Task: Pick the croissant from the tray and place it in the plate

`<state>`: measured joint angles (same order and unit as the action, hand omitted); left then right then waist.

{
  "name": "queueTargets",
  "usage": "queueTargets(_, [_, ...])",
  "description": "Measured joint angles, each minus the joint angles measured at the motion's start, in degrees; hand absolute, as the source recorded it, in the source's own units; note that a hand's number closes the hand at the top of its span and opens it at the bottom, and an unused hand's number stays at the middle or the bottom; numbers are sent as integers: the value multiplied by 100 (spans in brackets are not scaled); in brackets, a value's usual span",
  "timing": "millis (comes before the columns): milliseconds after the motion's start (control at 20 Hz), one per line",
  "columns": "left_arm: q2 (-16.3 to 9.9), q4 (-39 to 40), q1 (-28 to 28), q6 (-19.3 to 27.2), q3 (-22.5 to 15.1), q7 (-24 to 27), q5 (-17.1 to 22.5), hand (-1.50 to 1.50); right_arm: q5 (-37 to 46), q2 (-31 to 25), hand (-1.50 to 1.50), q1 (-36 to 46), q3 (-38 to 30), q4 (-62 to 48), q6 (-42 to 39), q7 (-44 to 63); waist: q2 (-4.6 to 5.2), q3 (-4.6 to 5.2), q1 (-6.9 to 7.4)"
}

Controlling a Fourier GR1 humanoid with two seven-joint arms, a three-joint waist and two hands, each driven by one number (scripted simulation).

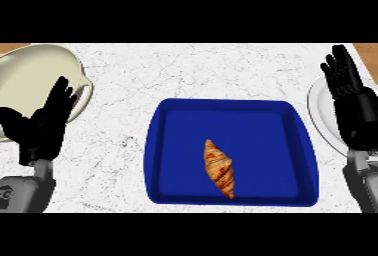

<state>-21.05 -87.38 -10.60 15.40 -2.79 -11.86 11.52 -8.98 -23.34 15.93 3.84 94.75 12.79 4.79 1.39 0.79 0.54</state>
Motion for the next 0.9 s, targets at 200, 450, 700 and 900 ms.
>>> queueTargets(200, [35, 74, -58, -146, -160, 11, -56, 0, 1, 1, 150, 415, 813, -204, -854, 207, -36, -44, 162])
queueTargets(450, [33, 172, -118, -400, -391, -13, -89, 0, 883, -493, -150, 1171, 1895, -334, -1911, -66, -80, -5, 438])
queueTargets(700, [73, 505, -60, -652, -336, 185, 3, 0, 1012, -180, -150, 1259, 2170, -1622, -2474, -1461, -64, -62, 222])
queueTargets(900, [166, 660, -93, -631, -351, 252, -82, 0, 1452, -358, -150, 1534, 2520, -2213, -3096, -2117, -84, -75, 133])
